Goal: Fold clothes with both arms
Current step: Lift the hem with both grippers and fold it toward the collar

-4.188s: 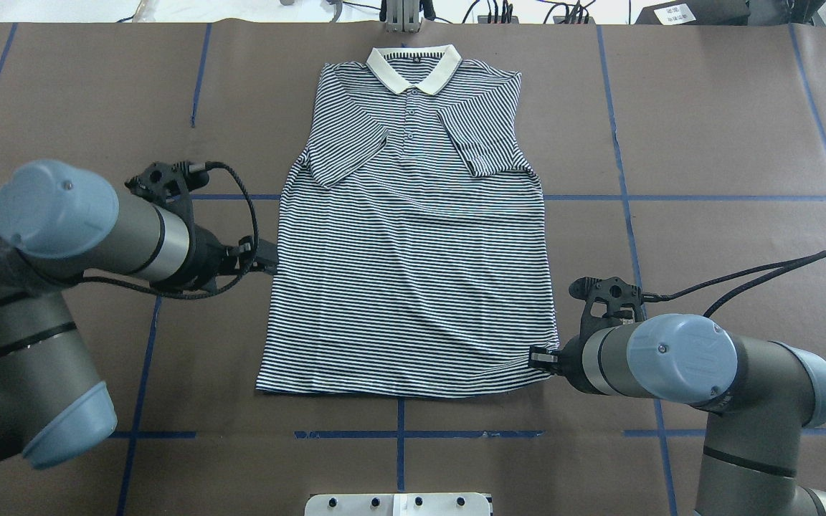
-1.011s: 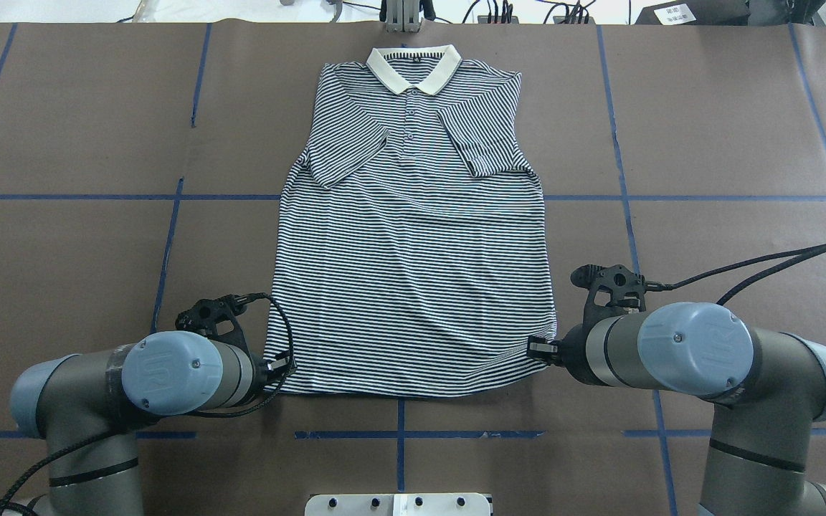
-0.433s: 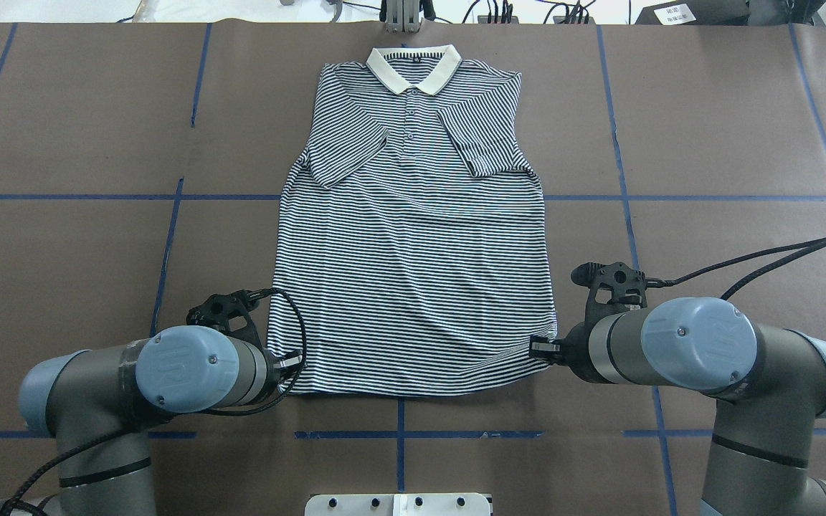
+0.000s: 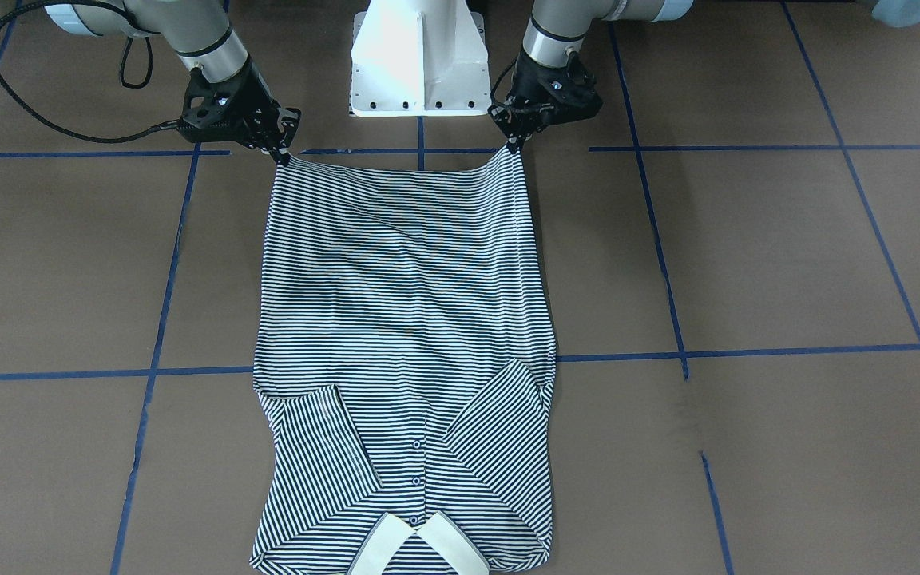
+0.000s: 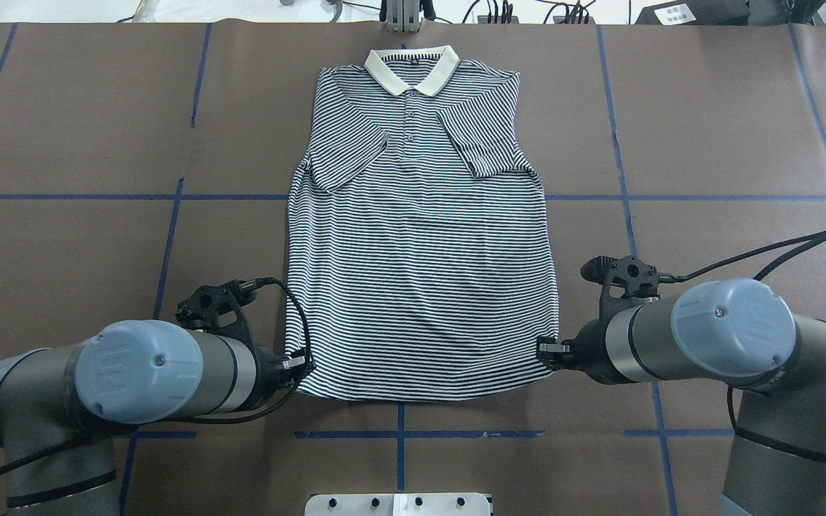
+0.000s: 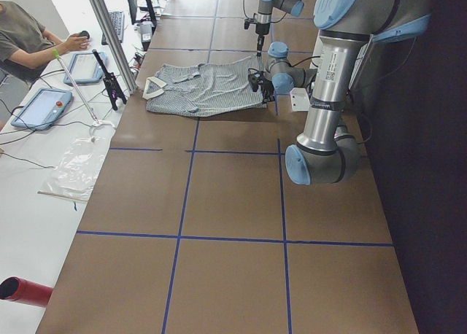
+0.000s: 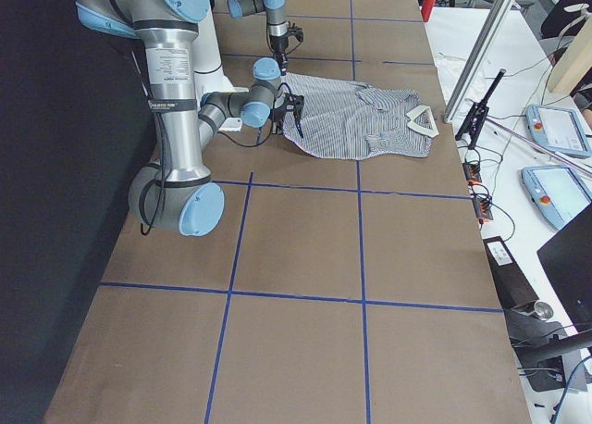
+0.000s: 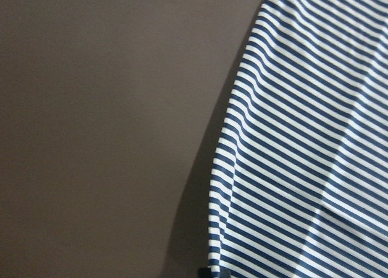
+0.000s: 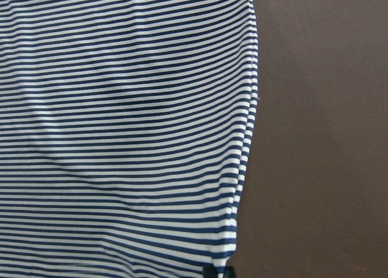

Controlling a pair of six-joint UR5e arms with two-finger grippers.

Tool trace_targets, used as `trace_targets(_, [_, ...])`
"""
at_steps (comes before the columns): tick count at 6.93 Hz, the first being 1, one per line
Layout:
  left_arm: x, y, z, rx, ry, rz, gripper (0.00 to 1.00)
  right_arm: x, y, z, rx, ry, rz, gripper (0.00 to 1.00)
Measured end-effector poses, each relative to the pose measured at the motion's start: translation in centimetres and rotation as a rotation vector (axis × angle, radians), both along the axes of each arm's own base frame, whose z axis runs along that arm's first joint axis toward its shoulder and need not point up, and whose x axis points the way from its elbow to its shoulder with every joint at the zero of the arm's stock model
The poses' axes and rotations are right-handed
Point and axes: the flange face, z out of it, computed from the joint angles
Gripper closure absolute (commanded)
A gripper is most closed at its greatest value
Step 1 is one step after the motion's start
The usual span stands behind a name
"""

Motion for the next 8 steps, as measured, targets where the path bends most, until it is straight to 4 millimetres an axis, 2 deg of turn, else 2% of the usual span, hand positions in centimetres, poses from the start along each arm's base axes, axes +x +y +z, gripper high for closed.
trace_targets(1, [-1.4,1.0,-1.3,-0.020,0.030,-0.005,1.00,1.8,1.1,-0.8,-0.013,-0.027,-0.032,1.00])
trace_targets(3, [-5.2,5.6,-4.5,-0.041,0.046,0.055,1.00,5.5,3.7,-2.7,-0.057,-0.090,-0.132,1.00])
trace_targets(4, [-7.3,7.9,-5.7,-0.045,0.048,0.097,1.00,6.5,4.6,-3.4,-0.069,-0.111,-0.165,1.00])
trace_targets(5, [-8.1,9.2,-6.2,-0.046,0.051,0.126,1.00,6.8,5.0,-3.7,-0.064,-0.121,-0.184,1.00])
trace_targets(6, [-8.1,9.7,-6.3,-0.043,0.050,0.139,1.00,7.0,4.4,-3.9,-0.027,-0.127,-0.194,1.00])
trace_targets(7, [-7.8,9.0,-6.1,-0.031,0.038,0.127,1.00,7.4,2.7,-3.6,0.040,-0.121,-0.189,1.00])
trace_targets(8, [-7.5,6.7,-5.4,0.001,0.010,0.094,1.00,7.7,-0.3,-2.6,0.128,-0.095,-0.176,1.00])
